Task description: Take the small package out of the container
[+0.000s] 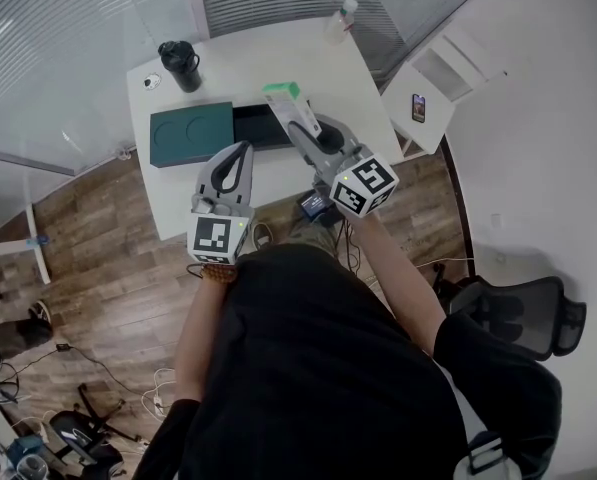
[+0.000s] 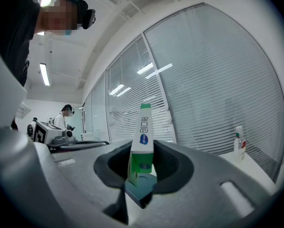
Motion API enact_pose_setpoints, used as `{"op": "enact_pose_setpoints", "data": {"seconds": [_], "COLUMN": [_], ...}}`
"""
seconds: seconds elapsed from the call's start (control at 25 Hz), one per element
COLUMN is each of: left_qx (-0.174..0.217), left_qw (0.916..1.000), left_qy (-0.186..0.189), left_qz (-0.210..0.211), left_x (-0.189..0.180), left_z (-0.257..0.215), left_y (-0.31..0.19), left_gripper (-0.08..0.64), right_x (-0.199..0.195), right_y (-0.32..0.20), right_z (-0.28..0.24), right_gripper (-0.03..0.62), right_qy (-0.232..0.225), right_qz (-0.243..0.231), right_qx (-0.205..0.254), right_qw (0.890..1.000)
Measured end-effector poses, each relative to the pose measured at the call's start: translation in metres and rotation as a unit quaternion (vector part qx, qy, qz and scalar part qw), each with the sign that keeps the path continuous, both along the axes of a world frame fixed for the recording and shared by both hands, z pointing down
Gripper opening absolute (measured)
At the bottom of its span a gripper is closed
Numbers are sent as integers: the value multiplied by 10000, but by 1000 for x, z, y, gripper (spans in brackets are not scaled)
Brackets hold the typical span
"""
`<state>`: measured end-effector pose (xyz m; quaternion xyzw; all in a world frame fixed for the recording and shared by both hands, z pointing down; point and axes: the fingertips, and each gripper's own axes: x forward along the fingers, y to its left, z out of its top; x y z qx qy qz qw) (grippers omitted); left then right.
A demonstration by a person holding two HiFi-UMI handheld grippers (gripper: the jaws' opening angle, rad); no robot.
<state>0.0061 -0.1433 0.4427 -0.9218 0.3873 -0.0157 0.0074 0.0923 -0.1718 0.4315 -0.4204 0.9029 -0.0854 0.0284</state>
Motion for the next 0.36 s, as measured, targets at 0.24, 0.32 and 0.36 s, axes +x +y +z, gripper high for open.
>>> {"op": "enact_pose_setpoints", "data": {"seconds": [0.24,0.32,0.36], "left_qx": [-14,-21,-25], "left_qw": [10000,10000,10000], "left_qy": [-7,-19,-23], "left_qz": [-50,-19,-9], "left_x": [-1,0,0], "left_z": [0,3,4], "left_y": [-1,0,0], "left_gripper": [-2,-2,-2], "right_x": [3,5,6], "right_y": [-4,-6,-8], "right_z": [10,14,16], "right_gripper": [87,87,87], "right_qy": [-18,-35,-44], "right_qz": [13,37,49], "right_qx": [-114,-164,-187], "right_qw": [9999,9999,9998]}}
